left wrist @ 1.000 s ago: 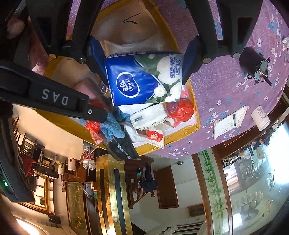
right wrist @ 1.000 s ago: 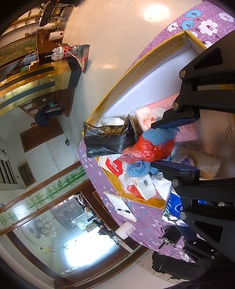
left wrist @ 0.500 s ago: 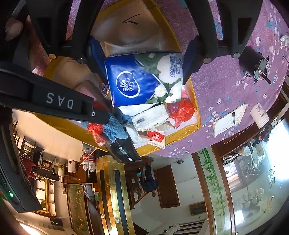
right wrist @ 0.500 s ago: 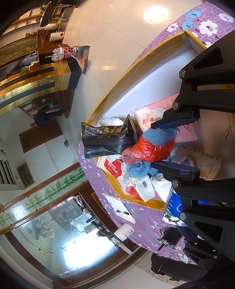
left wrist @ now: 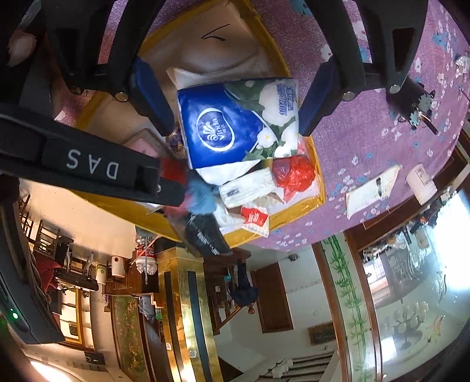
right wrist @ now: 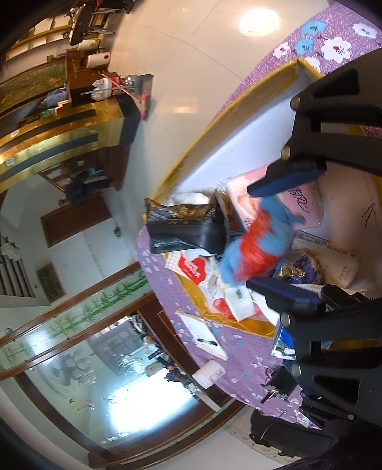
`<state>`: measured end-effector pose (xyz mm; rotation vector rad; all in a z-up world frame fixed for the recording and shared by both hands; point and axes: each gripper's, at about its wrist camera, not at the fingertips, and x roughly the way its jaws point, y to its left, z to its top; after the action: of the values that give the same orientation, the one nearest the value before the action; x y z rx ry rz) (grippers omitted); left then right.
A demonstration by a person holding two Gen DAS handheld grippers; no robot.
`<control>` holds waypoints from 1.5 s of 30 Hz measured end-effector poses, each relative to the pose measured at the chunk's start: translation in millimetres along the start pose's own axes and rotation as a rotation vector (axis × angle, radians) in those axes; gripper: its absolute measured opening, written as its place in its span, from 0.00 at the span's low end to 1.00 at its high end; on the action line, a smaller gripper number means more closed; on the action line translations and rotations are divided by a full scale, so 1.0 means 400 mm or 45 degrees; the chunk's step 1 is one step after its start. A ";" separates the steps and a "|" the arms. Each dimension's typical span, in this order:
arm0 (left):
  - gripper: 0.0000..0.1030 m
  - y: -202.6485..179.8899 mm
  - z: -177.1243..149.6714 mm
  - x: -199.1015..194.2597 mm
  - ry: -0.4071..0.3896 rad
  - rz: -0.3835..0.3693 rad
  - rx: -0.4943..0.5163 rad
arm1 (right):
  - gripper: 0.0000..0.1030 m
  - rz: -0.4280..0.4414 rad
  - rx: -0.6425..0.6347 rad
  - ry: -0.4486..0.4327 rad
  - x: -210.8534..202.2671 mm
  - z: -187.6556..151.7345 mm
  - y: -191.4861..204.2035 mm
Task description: Organize soft objects
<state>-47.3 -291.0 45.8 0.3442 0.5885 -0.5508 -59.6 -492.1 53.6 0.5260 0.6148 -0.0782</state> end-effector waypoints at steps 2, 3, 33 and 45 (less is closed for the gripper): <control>0.88 -0.003 0.000 -0.009 -0.021 0.003 0.015 | 0.65 -0.005 0.008 -0.034 -0.014 0.000 -0.004; 0.88 -0.002 0.000 -0.015 -0.036 0.008 0.023 | 0.65 -0.006 0.014 -0.048 -0.020 -0.001 -0.005; 1.00 0.154 -0.038 -0.135 -0.102 0.260 -0.019 | 0.96 -0.264 -0.123 -0.184 -0.136 -0.054 0.040; 1.00 0.140 -0.066 -0.137 -0.079 0.297 -0.013 | 0.96 -0.305 -0.174 -0.205 -0.135 -0.066 0.081</control>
<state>-64.3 -212.7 66.7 0.3791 0.4832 -0.3326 -110.5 -455.7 80.6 0.3083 0.5192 -0.3001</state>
